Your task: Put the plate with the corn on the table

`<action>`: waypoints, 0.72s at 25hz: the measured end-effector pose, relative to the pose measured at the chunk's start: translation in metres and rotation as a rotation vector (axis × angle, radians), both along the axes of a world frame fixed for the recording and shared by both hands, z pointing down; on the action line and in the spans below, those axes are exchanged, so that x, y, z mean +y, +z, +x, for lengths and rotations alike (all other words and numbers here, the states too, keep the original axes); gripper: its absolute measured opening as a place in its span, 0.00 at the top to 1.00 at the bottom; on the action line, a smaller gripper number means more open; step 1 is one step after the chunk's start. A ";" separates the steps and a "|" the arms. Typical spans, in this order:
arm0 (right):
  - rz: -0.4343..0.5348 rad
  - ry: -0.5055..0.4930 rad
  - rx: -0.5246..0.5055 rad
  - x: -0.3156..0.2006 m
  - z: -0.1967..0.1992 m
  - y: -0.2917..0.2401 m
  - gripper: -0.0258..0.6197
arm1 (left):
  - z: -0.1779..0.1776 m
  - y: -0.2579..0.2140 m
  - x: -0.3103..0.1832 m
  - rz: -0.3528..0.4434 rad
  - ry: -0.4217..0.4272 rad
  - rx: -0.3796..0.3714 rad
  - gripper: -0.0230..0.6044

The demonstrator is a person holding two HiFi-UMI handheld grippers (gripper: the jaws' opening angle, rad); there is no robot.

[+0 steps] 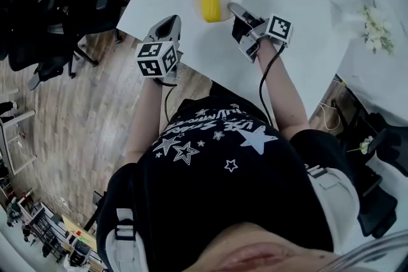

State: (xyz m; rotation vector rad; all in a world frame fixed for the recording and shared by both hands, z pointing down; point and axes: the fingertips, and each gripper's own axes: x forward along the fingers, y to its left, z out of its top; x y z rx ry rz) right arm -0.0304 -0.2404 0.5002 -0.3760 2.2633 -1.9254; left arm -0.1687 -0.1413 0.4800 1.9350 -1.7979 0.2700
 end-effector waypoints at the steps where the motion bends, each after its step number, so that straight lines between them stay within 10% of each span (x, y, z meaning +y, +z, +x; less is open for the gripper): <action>1: 0.004 -0.003 0.007 -0.005 -0.001 0.003 0.90 | -0.002 0.001 -0.006 -0.003 -0.003 0.002 0.95; 18: -0.060 0.088 0.012 -0.042 -0.024 0.037 0.90 | -0.027 0.031 -0.069 -0.083 0.096 0.000 0.95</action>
